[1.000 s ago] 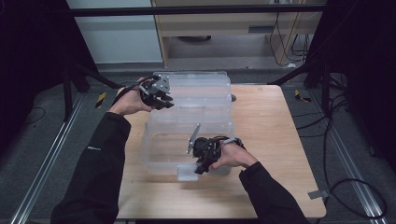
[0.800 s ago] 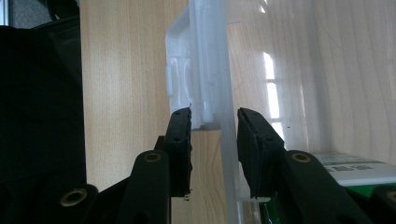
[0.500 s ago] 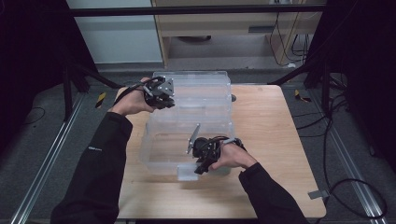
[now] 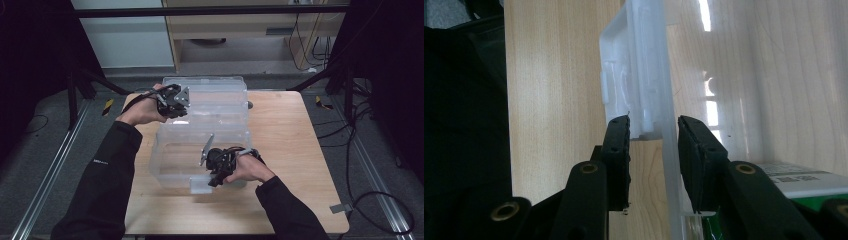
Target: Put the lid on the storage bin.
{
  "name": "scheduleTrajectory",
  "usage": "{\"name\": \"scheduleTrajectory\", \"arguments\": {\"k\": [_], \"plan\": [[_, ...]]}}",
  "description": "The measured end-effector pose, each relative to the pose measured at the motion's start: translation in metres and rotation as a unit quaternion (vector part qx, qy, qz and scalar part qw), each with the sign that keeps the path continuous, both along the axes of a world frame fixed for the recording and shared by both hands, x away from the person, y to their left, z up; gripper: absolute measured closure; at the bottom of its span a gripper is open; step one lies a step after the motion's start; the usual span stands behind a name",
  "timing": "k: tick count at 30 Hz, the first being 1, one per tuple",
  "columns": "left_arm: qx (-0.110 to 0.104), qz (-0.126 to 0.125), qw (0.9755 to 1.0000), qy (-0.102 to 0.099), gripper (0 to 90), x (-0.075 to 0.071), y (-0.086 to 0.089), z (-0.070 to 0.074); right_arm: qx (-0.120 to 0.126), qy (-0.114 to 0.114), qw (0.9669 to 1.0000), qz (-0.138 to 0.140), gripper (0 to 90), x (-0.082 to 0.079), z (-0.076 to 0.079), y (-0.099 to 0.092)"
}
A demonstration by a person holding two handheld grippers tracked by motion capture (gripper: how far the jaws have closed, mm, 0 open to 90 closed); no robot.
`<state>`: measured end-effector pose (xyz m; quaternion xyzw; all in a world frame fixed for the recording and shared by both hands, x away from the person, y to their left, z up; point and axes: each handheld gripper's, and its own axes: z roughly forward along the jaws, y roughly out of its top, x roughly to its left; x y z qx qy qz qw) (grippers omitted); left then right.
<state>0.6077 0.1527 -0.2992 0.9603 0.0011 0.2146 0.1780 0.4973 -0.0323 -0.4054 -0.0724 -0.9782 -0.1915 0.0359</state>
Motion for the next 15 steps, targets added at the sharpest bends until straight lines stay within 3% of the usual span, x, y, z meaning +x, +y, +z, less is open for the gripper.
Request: {"name": "scheduleTrajectory", "arguments": {"k": [7,15], "plan": [[0.01,-0.005,0.9999,-0.011,85.8,-0.013,0.0,0.004,-0.001,0.0,1.0,0.001,66.7,0.0,0.0,0.001],[-0.005,-0.008,0.9998,-0.016,86.2,-0.028,0.005,0.005,-0.001,-0.003,1.0,0.001,66.7,-0.001,0.0,0.0]]}}
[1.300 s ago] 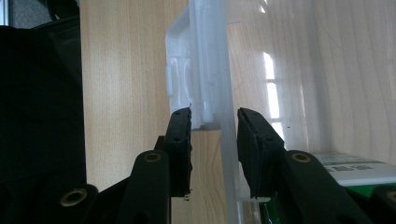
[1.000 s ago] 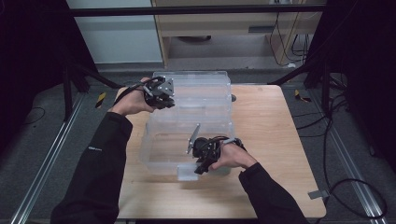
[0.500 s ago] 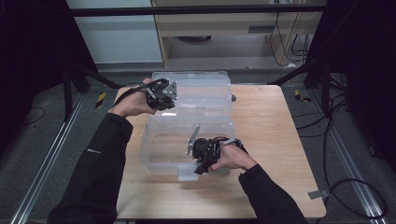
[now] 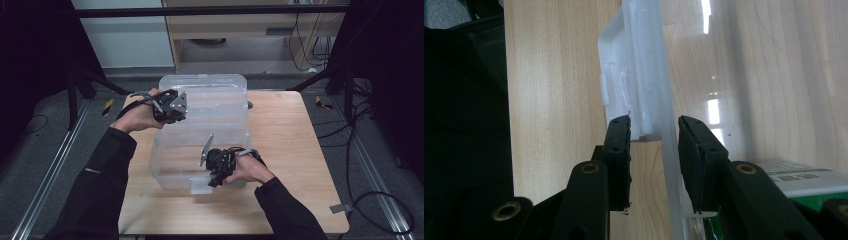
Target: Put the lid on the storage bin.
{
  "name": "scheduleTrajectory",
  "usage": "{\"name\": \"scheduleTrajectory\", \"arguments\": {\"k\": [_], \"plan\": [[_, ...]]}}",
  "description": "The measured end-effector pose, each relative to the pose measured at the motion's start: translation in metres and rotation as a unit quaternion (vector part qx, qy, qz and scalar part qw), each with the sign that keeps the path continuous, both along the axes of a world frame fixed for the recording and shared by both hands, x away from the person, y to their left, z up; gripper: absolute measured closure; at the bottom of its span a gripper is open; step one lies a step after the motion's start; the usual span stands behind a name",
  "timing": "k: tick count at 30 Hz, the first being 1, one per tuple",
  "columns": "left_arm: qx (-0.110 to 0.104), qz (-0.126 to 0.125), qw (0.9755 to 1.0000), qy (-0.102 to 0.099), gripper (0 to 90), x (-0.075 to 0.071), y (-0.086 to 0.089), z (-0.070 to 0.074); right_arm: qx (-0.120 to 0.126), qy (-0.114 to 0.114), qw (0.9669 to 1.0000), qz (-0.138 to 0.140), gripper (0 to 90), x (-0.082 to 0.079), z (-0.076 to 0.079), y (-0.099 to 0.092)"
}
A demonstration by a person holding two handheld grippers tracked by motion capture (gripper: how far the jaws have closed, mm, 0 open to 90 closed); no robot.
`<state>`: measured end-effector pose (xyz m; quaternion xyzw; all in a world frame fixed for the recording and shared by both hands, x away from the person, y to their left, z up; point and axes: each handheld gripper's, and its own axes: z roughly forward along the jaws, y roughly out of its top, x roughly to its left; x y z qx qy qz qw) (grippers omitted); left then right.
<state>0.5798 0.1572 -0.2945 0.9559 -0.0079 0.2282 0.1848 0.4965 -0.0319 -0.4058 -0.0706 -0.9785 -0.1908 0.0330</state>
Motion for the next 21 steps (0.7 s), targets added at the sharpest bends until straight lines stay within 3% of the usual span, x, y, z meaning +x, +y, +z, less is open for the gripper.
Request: {"name": "scheduleTrajectory", "arguments": {"k": [21], "plan": [[-0.001,0.001,0.9998,-0.02,86.6,-0.033,0.004,-0.003,-0.005,-0.002,1.0,0.002,66.5,-0.003,0.001,0.001]]}}
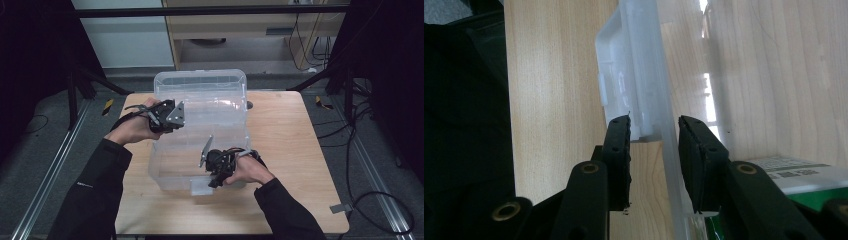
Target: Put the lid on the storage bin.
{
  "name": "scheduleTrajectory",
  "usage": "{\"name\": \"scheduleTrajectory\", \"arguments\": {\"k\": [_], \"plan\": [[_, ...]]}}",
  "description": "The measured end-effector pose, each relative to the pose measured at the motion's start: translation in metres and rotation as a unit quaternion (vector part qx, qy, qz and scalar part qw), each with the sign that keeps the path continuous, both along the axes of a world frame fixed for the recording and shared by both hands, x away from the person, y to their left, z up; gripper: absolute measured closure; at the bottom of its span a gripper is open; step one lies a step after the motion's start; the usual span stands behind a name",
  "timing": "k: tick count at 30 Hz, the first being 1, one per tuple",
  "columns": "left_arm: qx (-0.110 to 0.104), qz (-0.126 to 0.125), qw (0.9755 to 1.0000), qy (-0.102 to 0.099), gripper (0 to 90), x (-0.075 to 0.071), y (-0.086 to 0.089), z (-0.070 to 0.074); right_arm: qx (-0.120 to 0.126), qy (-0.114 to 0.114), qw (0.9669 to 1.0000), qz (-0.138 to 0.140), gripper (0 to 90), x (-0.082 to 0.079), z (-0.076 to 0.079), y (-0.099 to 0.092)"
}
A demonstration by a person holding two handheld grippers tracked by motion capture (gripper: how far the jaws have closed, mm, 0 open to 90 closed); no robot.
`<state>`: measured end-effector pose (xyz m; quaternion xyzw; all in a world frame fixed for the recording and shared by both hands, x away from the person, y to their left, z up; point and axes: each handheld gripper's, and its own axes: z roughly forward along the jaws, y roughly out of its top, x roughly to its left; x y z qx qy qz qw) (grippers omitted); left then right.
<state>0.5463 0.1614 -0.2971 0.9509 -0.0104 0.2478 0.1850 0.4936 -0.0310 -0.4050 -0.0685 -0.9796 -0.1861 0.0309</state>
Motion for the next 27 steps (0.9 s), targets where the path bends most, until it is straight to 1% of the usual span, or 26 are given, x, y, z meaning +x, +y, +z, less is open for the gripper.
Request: {"name": "scheduleTrajectory", "arguments": {"k": [3,4,7,8,10,17,23,27], "plan": [[-0.003,0.0,1.0,0.0,86.6,-0.004,0.001,-0.001,-0.001,0.001,1.0,-0.005,66.5,0.0,0.0,0.0],[-0.001,-0.001,1.0,0.001,86.5,-0.005,0.002,0.0,-0.001,0.001,1.0,-0.004,66.5,0.0,0.0,0.0],[-0.005,0.0,1.0,0.004,86.6,-0.009,0.003,-0.001,-0.004,0.003,1.0,-0.002,66.5,0.0,0.0,0.0],[-0.003,0.008,0.9999,0.014,86.6,-0.012,0.003,-0.002,-0.004,0.003,1.0,-0.001,66.5,0.0,0.0,0.0],[-0.005,0.012,0.9998,0.017,86.6,-0.014,0.004,-0.003,-0.002,0.001,1.0,0.0,66.5,0.0,0.0,0.0],[0.001,0.012,0.9999,0.009,86.5,-0.019,0.004,-0.003,-0.001,-0.003,1.0,0.0,66.4,-0.001,0.0,0.0],[0.008,0.003,1.0,-0.002,86.2,-0.023,0.003,-0.003,-0.002,-0.006,1.0,-0.002,66.4,-0.002,0.001,0.0],[0.006,0.003,1.0,0.0,86.1,-0.026,0.004,-0.004,0.001,-0.007,1.0,0.0,66.4,-0.002,0.0,0.0]]}}
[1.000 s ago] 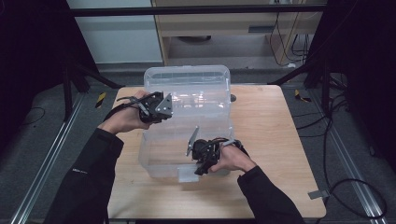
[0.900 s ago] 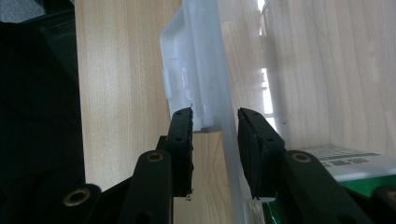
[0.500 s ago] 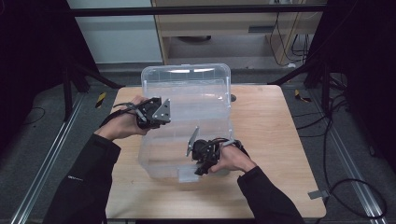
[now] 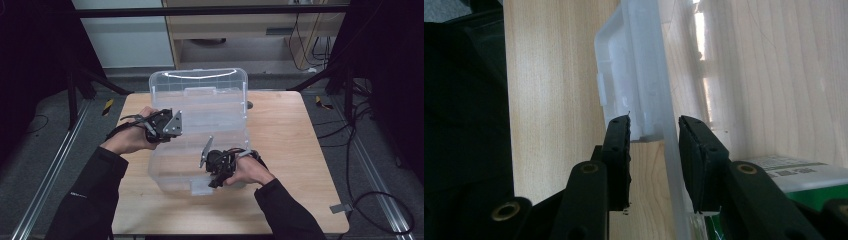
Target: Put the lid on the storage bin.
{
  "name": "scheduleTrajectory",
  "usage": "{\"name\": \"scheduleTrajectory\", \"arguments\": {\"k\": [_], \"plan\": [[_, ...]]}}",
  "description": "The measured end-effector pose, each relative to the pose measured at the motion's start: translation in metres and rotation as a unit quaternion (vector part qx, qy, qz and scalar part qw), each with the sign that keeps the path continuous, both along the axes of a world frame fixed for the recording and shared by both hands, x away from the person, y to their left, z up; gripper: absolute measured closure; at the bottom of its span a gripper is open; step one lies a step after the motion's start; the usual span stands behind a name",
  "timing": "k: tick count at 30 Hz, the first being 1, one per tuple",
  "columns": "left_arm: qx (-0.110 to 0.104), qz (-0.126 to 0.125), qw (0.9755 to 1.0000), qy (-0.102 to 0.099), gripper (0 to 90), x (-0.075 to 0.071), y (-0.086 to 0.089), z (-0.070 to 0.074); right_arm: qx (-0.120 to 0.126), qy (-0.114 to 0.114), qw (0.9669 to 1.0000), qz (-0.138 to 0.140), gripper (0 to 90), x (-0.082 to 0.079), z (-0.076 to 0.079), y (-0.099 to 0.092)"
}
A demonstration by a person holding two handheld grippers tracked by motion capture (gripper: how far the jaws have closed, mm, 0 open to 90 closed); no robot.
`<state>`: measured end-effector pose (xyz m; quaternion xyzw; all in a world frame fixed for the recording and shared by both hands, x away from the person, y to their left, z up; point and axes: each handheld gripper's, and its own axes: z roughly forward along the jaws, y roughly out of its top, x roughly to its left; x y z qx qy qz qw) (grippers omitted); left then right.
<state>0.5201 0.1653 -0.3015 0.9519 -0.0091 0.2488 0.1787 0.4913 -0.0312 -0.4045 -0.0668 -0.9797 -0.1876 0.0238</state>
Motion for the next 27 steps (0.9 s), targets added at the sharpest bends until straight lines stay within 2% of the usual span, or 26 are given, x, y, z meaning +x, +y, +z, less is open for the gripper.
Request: {"name": "scheduleTrajectory", "arguments": {"k": [14,27], "plan": [[-0.004,-0.009,0.9999,0.008,85.8,-0.011,0.001,-0.004,0.003,-0.004,1.0,0.0,66.0,-0.001,0.0,-0.001],[-0.004,-0.018,0.9995,0.024,85.8,-0.018,0.002,-0.007,0.002,-0.013,0.9999,-0.003,65.7,-0.003,0.001,-0.001]]}}
